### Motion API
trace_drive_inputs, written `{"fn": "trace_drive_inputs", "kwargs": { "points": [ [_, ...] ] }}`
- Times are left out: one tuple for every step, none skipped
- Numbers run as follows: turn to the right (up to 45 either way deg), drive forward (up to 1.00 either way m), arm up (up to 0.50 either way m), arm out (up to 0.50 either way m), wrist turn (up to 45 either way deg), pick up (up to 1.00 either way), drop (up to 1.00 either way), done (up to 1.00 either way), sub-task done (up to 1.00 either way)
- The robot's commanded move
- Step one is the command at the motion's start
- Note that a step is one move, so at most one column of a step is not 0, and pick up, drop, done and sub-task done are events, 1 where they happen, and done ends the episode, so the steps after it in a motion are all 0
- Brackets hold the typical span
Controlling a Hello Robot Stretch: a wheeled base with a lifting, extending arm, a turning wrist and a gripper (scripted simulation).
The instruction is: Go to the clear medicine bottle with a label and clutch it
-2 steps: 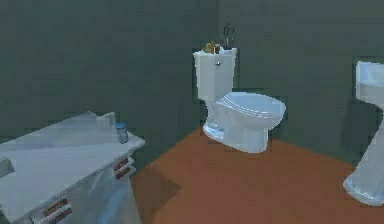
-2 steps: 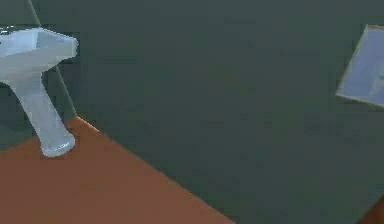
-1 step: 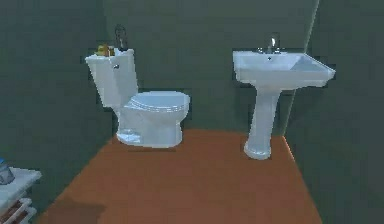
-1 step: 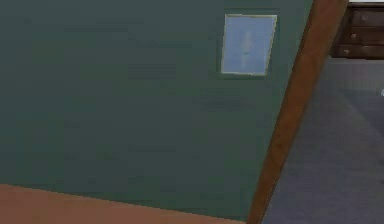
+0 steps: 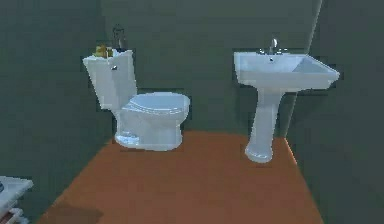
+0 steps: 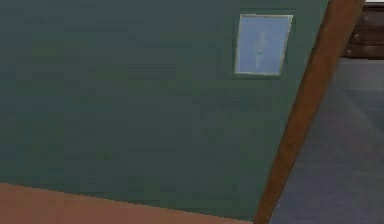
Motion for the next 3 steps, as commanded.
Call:
{"fn": "trace_drive_inputs", "kwargs": {
  "points": [
    [-45.0,0.00,0.00,0.00,0.0,0.00,0.00,0.00,0.00],
    [-45.0,0.00,0.00,0.00,0.0,0.00,0.00,0.00,0.00],
    [-45.0,0.00,0.00,0.00,0.0,0.00,0.00,0.00,0.00]
  ]
}}
